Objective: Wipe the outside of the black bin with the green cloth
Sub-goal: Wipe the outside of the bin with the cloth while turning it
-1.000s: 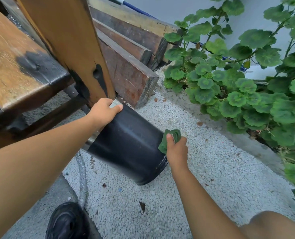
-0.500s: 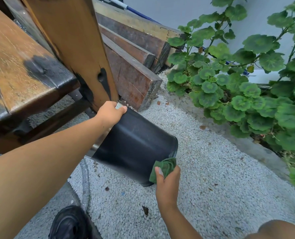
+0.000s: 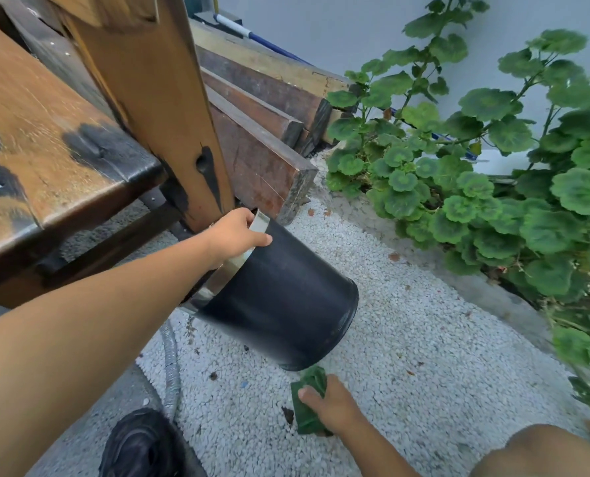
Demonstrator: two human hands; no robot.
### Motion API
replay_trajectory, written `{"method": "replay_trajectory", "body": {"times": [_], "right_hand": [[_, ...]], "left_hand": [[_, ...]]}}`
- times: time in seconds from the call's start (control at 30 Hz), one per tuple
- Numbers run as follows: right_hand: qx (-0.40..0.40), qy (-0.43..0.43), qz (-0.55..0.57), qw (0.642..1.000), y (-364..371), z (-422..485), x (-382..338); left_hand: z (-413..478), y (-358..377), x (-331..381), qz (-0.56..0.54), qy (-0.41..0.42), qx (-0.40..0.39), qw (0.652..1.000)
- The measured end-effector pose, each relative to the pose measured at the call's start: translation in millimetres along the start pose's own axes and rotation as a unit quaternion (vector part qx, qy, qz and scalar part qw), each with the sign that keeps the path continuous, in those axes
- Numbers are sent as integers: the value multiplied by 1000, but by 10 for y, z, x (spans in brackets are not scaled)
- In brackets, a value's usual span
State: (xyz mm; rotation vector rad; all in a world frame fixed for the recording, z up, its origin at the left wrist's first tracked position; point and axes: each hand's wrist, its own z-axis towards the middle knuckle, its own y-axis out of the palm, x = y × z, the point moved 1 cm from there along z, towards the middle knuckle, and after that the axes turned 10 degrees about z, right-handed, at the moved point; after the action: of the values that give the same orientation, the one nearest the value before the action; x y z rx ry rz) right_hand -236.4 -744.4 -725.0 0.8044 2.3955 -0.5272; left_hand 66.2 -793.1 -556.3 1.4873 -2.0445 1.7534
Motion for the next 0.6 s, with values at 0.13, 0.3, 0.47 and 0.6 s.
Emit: {"method": "replay_trajectory", "body": {"times": [0.13,0.3,0.47,0.6], "right_hand": [[-110,50,86,989,-297,-149,-171],[-184,-25,131,974,-739,-434,-920],[-88,-175,142,970,-1127,-701,-1764],[59,-254,86,961,-1197,-695,-2213]], "left_hand": [[-186,-80,-31,146,84,-101,980],[-412,174,-72,177,142,-167,960],[-466,411,-3,213,196,-172,942],[-557,524,-15,243,230,-164,928]]}}
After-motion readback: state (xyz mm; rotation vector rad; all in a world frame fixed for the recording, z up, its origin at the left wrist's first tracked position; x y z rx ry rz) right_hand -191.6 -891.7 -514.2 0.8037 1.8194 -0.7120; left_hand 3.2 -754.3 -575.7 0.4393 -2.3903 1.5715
